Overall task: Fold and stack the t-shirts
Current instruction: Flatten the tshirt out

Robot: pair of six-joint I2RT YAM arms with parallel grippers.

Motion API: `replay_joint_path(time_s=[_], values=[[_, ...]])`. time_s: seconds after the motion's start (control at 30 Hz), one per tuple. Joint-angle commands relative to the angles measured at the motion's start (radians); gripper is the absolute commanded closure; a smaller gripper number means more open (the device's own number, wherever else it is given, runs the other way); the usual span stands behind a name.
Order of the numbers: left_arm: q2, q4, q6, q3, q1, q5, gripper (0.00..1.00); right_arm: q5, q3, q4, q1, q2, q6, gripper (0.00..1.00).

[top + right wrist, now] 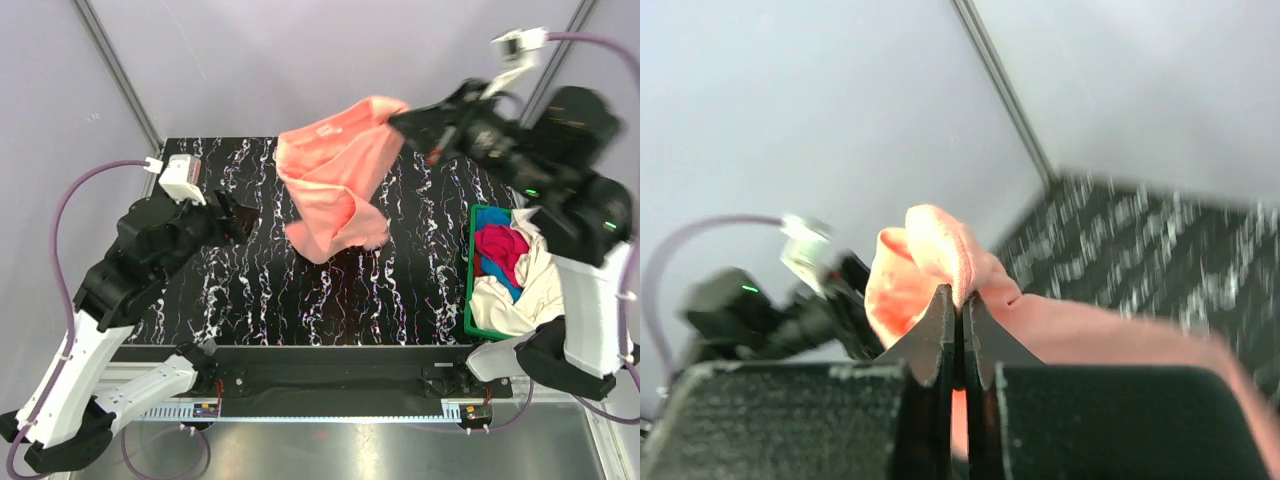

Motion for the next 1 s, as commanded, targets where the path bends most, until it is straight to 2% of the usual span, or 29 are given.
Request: replay_joint_path(time_s=[0.0, 0.1, 0.27, 0.37, 0.47, 0.6, 0.67, 0.7, 0.77, 0.8, 0.83, 0.87, 0.9, 0.93, 0.97], values=[[0.0, -0.022, 0.043, 0.054, 0.01, 0.014, 0.18, 0.044, 0.218, 0.025, 0.0, 0.02, -0.07, 1.0], [0.004, -0.03, 0.058, 0.108, 0.01, 0.033, 0.14, 0.011, 0.263, 0.048, 0.0, 0.039, -0.072, 1.0], [0.007, -0.048, 0.108, 0.214, 0.012, 0.073, 0.09, 0.016, 0.271, 0.16, 0.0, -0.049, -0.124, 1.0], [0.012, -0.059, 0.137, 0.241, 0.012, 0.102, 0.08, 0.056, 0.246, 0.213, 0.0, -0.113, -0.179, 1.0], [0.017, -0.062, 0.137, 0.245, 0.012, 0.1, 0.07, 0.105, 0.242, 0.193, 0.0, -0.133, -0.22, 1.0], [0.023, -0.068, 0.132, 0.264, 0.012, 0.093, 0.07, 0.064, 0.248, 0.222, 0.0, -0.11, -0.201, 1.0], [0.026, -0.087, 0.132, 0.278, 0.012, 0.067, 0.07, -0.046, 0.249, 0.249, 0.0, -0.055, -0.146, 1.0], [0.026, -0.087, 0.131, 0.284, 0.012, 0.056, 0.08, -0.047, 0.245, 0.262, 0.0, -0.026, -0.117, 1.0], [0.02, -0.114, 0.126, 0.292, 0.012, 0.037, 0.08, -0.218, 0.208, 0.33, 0.0, 0.075, -0.049, 1.0], [0.015, -0.123, 0.123, 0.294, 0.012, 0.018, 0.08, -0.281, 0.144, 0.364, 0.0, 0.113, 0.047, 1.0], [-0.002, -0.143, 0.114, 0.294, 0.01, 0.004, 0.08, -0.408, 0.098, 0.472, 0.002, 0.199, 0.11, 1.0], [-0.012, -0.154, 0.111, 0.288, 0.012, -0.01, 0.08, -0.473, 0.046, 0.551, 0.004, 0.247, 0.175, 1.0], [-0.023, -0.168, 0.106, 0.274, 0.012, -0.048, 0.08, -0.568, -0.009, 0.614, 0.011, 0.306, 0.263, 0.99], [-0.046, -0.197, 0.088, 0.265, 0.012, -0.071, 0.08, -0.591, -0.008, 0.659, 0.028, 0.441, 0.269, 0.96], [-0.055, -0.214, 0.077, 0.257, 0.012, -0.094, 0.08, -0.604, 0.004, 0.654, 0.034, 0.509, 0.257, 0.88]])
